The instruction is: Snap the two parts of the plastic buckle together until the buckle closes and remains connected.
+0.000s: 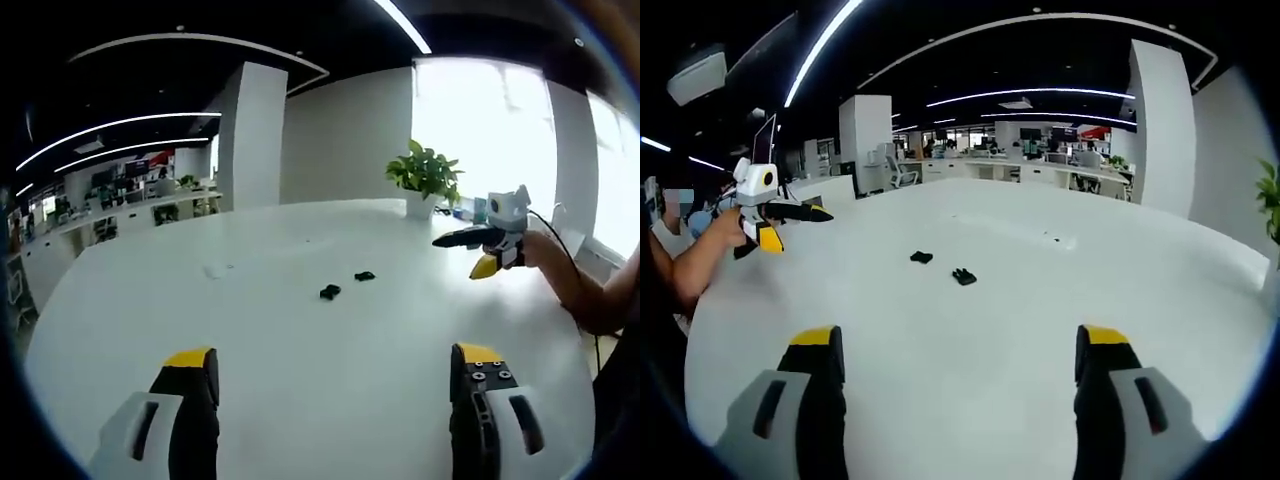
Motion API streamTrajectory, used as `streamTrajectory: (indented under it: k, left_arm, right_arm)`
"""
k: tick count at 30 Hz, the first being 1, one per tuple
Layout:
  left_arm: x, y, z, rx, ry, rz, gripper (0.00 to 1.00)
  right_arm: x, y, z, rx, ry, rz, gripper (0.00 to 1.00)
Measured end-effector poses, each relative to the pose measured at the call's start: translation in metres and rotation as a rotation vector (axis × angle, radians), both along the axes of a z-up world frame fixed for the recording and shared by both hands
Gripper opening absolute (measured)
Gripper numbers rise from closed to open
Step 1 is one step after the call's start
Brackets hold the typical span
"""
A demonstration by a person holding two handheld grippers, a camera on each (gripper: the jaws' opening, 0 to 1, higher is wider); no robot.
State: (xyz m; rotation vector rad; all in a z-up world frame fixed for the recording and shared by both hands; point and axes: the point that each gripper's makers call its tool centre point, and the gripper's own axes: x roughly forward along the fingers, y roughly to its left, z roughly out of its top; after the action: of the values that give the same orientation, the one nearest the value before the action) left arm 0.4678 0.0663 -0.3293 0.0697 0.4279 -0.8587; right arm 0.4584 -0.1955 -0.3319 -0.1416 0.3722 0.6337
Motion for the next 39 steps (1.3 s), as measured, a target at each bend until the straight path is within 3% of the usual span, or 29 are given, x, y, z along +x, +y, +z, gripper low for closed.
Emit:
streamTrajectory:
  k: [17, 29, 39]
  left_arm:
    - [0.006, -0.003, -0.003, 0.034, 0.008, 0.001, 0.97]
    - [0.013, -0.005, 0.005, 0.041, -0.01, -0.003, 0.96]
    - [0.016, -0.014, -0.001, 0.043, -0.004, -0.016, 0.95]
  right_arm:
    - [0.008, 0.002, -0.004, -0.024, 0.014, -0.006, 0.96]
    - [0.014, 0.004, 0.002, -0.037, 0.009, 0.002, 0.96]
    - [0.017, 0.006, 0.0, -0.041, 0.013, 0.006, 0.95]
